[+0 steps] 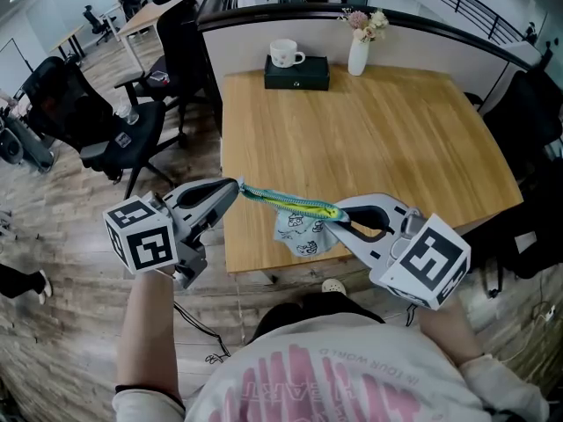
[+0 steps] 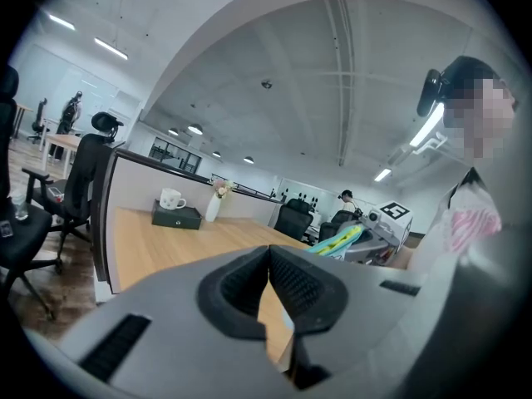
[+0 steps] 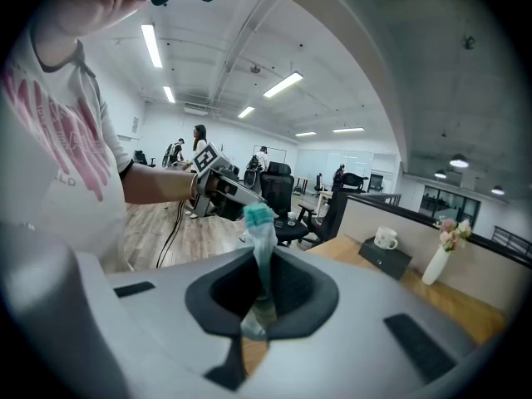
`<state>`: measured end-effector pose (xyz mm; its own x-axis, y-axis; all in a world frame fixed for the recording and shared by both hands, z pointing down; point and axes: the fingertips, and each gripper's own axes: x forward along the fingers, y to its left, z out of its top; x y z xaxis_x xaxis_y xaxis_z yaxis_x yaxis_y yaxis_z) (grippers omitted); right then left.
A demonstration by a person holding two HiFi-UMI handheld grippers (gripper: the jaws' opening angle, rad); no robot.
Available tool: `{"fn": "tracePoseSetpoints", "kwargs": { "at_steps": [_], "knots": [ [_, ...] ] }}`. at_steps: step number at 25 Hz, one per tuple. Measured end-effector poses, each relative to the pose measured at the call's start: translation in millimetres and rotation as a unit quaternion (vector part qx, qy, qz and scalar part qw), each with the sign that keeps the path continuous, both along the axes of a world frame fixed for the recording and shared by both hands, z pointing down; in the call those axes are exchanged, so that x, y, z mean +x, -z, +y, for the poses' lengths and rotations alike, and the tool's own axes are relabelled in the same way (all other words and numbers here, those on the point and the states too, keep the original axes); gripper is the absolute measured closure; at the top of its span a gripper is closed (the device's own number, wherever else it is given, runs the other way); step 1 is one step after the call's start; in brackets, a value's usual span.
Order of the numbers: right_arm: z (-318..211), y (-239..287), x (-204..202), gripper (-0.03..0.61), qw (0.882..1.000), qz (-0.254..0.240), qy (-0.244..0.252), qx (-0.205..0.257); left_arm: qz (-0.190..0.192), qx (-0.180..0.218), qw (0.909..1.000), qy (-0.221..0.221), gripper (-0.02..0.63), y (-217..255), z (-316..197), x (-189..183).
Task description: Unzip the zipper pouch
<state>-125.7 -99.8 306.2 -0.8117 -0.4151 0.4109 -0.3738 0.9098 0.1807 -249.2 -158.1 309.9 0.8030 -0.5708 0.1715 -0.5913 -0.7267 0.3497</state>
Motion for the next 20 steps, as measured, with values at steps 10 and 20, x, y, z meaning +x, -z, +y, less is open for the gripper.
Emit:
{"fn": "tracePoseSetpoints", "kwargs": {
  "at_steps": [10, 20],
  "knots": [
    [-3.0, -11.9, 7.5, 0.572, 0.999, -0.011, -0.021, -0.036, -0.006, 0.020, 0.9985, 0.050, 0.603, -23.3, -5.8, 9.7],
    [-15.2, -30.2, 25.3, 0.572, 0.991, -0.050, -0.083, -0.096, 0.003, 0.010, 0.9932, 0.116, 0.581, -54.9, -8.8, 19.0]
  ]
}}
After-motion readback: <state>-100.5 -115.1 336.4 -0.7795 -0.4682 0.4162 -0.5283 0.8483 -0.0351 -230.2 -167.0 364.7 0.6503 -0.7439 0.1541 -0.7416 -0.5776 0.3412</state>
